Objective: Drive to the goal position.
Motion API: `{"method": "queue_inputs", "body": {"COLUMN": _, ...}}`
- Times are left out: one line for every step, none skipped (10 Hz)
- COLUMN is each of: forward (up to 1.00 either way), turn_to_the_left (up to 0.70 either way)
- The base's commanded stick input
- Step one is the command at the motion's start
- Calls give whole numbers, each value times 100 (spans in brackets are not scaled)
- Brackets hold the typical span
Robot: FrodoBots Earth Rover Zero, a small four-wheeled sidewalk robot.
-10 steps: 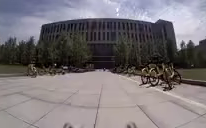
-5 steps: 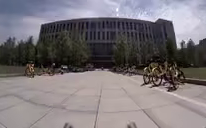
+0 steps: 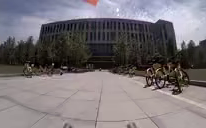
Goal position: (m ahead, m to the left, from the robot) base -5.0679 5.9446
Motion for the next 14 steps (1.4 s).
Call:
{"method": "queue_inputs", "body": {"forward": 45, "turn_to_the_left": 0}}
{"method": "queue_inputs", "body": {"forward": 45, "turn_to_the_left": 0}}
{"method": "queue_inputs", "body": {"forward": 45, "turn_to_the_left": 0}}
{"method": "queue_inputs", "body": {"forward": 45, "turn_to_the_left": 0}}
{"method": "queue_inputs", "body": {"forward": 45, "turn_to_the_left": 0}}
{"method": "queue_inputs", "body": {"forward": 45, "turn_to_the_left": 0}}
{"method": "queue_inputs", "body": {"forward": 45, "turn_to_the_left": 0}}
{"method": "queue_inputs", "body": {"forward": 45, "turn_to_the_left": 0}}
{"method": "queue_inputs", "body": {"forward": 45, "turn_to_the_left": 0}}
{"method": "queue_inputs", "body": {"forward": 45, "turn_to_the_left": 0}}
{"method": "queue_inputs", "body": {"forward": 45, "turn_to_the_left": 0}}
{"method": "queue_inputs", "body": {"forward": 45, "turn_to_the_left": 0}}
{"method": "queue_inputs", "body": {"forward": 45, "turn_to_the_left": 2}}
{"method": "queue_inputs", "body": {"forward": 45, "turn_to_the_left": 25}}
